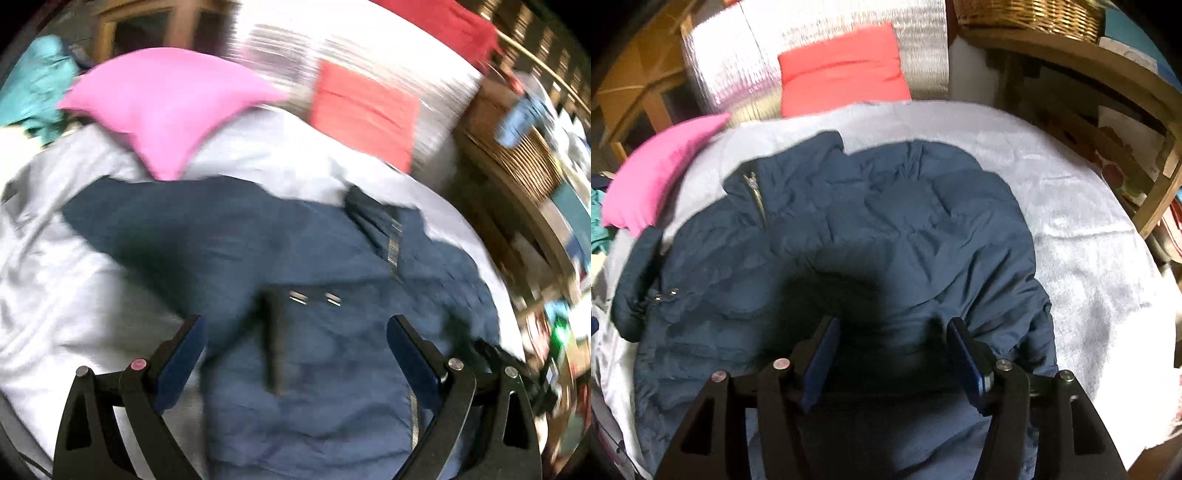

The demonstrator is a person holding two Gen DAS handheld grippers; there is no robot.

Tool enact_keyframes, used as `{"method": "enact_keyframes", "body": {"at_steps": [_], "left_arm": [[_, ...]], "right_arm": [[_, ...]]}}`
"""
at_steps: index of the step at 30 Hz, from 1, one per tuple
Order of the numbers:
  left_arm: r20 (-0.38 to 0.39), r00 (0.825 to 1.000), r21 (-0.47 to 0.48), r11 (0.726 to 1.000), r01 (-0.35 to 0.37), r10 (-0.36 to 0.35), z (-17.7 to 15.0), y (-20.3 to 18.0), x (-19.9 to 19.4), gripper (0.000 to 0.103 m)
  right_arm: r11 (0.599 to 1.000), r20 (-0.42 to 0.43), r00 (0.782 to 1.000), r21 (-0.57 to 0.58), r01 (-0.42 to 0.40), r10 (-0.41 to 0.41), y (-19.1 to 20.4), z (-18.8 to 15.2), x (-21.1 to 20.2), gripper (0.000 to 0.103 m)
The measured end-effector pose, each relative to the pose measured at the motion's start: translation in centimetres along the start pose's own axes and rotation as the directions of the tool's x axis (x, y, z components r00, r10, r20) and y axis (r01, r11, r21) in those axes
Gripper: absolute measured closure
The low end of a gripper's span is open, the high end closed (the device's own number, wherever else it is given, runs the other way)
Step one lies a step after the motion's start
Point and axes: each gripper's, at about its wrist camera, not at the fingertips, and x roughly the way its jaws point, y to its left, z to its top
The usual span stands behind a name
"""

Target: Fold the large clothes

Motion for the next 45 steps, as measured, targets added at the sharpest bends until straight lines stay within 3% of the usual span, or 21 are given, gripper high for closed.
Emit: {"method": "enact_keyframes", "body": {"at_steps": [5,11,16,21,23,25,27,30,32,36,40,42,45], "left_arm": [[0.047,0.996,-0.196,0.979,-0.059,0.070,1.1,6.6,-0.1,0.005],[0.051,0.994,-0.410,0.910,-0.069,0.098,1.3,13.5,1.0,0.005],[0.053,0.996,-0.519,0.854,-0.029,0.066,0.9,16.9,3.2,0.006],[0.114,0.993,-0.582,0.807,0.101,-0.042,1.4,17.9,5.4,0.007],[0.138,0.987,-0.601,0.785,0.147,-0.079,1.4,18.0,5.8,0.014],[0.158,0.980,-0.625,0.755,0.197,-0.124,1.6,18.4,6.8,0.044],[0.167,0.976,-0.649,0.729,0.216,-0.140,1.5,18.6,7.7,0.057],[0.186,0.976,-0.642,0.738,0.208,-0.114,1.6,18.2,7.7,0.084],[0.204,0.973,-0.621,0.755,0.211,-0.104,1.9,17.3,7.1,0.085],[0.230,0.968,-0.502,0.839,0.208,-0.103,3.1,12.9,5.2,0.090],[0.233,0.958,-0.339,0.909,0.244,-0.171,3.0,5.9,2.9,0.092],[0.215,0.956,-0.246,0.936,0.252,-0.201,2.0,1.8,2.1,0.093],[0.168,0.958,-0.143,0.955,0.258,-0.234,0.0,-3.0,2.4,0.094]], "right_arm": [[0.996,0.092,0.992,0.005,-0.090,0.089,-0.1,-0.9,-1.4,0.026],[0.982,0.181,0.968,0.042,-0.185,0.174,-1.5,-1.5,-1.4,0.024],[0.949,0.185,0.946,0.120,-0.292,0.267,-3.1,-0.4,-1.2,0.024],[0.925,0.226,0.926,0.165,-0.342,0.302,-4.7,0.4,-2.4,0.024],[0.910,0.236,0.917,0.192,-0.367,0.320,-5.3,0.5,-2.6,0.024],[0.906,0.236,0.916,0.202,-0.372,0.323,-5.6,0.6,-2.5,0.024],[0.909,0.233,0.918,0.198,-0.368,0.321,-5.7,0.6,-2.5,0.024],[0.912,0.231,0.920,0.192,-0.362,0.316,-5.9,0.7,-2.5,0.024],[0.914,0.233,0.922,0.195,-0.356,0.309,-6.2,0.7,-2.5,0.024],[0.906,0.251,0.919,0.221,-0.361,0.305,-6.9,0.7,-2.9,0.024],[0.899,0.275,0.911,0.229,-0.372,0.307,-7.5,0.5,-3.8,0.024],[0.899,0.286,0.909,0.229,-0.372,0.303,-7.8,0.4,-4.3,0.024],[0.897,0.292,0.908,0.236,-0.374,0.301,-8.3,0.2,-4.8,0.024]]}}
